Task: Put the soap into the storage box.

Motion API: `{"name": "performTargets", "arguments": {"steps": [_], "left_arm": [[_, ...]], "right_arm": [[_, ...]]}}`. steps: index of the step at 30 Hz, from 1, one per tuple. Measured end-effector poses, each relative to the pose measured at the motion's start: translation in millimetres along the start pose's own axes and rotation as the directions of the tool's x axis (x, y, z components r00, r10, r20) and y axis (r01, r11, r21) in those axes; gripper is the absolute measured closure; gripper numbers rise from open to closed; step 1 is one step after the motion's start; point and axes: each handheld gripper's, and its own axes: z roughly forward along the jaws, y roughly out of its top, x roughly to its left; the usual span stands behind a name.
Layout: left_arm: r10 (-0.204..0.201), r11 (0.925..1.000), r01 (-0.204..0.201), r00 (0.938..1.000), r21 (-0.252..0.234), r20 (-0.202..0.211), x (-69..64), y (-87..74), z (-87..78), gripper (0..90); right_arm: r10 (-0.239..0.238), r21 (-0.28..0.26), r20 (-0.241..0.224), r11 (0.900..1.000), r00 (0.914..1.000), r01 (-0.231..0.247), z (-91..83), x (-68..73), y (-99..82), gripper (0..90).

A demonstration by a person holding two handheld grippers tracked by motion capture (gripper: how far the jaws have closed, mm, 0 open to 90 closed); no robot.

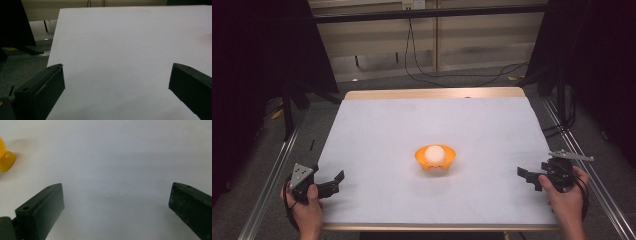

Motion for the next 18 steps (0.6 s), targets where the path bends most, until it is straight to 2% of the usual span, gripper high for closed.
{"name": "performTargets", "arguments": {"steps": [4, 8, 12, 15, 18], "left_arm": [[-0.003, 1.0000, 0.003, 1.0000, 0.004, 0.005, 1.0, 0.1, -0.2, 0.2], [-0.023, 0.9997, 0.023, 0.9996, -0.001, 0.014, 3.5, 0.1, -0.5, 0.1], [-0.022, 0.9998, 0.022, 0.9997, 0.003, 0.013, 3.3, 0.2, -0.2, 0.1], [-0.019, 0.9998, 0.019, 0.9998, 0.005, 0.005, 3.0, 0.3, 0.1, 0.1], [-0.019, 0.9998, 0.019, 0.9998, 0.005, 0.005, 3.1, 0.3, 0.0, 0.2]], "right_arm": [[0.013, -0.017, 0.005, 0.9998, 0.9999, -0.013, -8.3, -10.2, -7.3, 0.0], [0.029, -0.042, -0.006, 0.9987, 0.9996, -0.030, -19.0, -20.1, -15.4, 0.0], [0.043, -0.089, -0.010, 0.9951, 0.9990, -0.044, -30.5, -27.1, -24.0, 0.0], [0.061, -0.124, -0.023, 0.9902, 0.9979, -0.063, -33.0, -29.6, -28.6, 1.3], [0.066, -0.133, -0.024, 0.9887, 0.9975, -0.069, -30.9, -29.4, -33.0, 1.3]]}}
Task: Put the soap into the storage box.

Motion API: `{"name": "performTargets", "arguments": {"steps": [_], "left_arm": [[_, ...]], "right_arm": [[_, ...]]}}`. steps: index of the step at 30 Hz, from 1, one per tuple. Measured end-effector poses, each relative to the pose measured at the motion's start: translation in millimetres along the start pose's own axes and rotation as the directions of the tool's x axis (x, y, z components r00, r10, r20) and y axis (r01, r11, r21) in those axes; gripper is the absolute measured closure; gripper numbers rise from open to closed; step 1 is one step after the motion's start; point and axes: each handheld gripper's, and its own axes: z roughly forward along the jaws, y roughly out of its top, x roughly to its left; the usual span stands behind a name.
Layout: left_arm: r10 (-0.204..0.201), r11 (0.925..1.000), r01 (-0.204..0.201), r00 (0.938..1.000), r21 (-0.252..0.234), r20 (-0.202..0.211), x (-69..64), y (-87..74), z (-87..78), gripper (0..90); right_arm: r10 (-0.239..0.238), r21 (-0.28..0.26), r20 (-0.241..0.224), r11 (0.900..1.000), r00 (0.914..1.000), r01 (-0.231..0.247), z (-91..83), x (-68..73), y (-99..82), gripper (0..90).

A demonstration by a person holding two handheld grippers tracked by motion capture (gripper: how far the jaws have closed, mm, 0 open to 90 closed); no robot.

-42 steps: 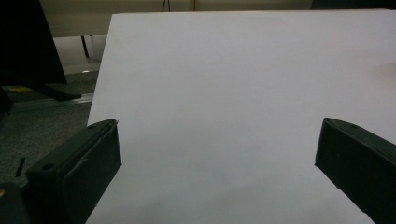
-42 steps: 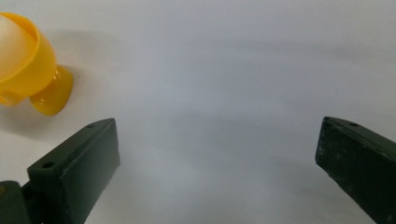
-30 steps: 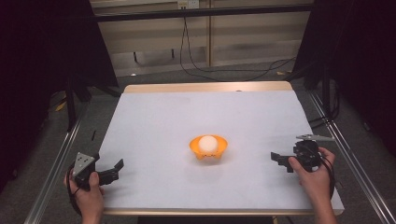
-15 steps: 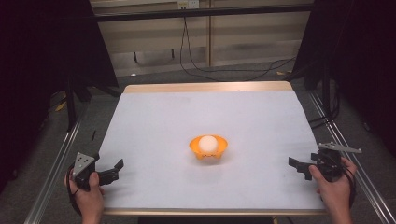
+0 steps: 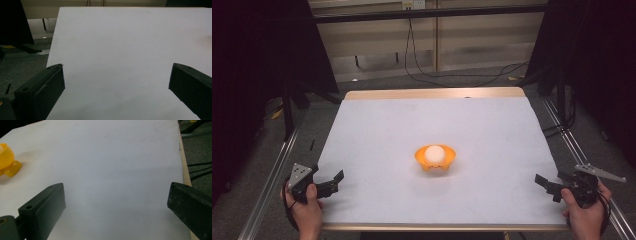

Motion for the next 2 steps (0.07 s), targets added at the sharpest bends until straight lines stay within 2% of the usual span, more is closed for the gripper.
{"name": "performTargets", "arguments": {"steps": [2], "left_arm": [[0.000, 1.0000, 0.000, 1.0000, -0.001, -0.002, 0.0, 0.0, 0.0, 0.1]], "right_arm": [[0.001, 0.003, 0.000, 1.0000, 1.0000, -0.001, 0.9, -0.2, -1.0, 1.3]]}}
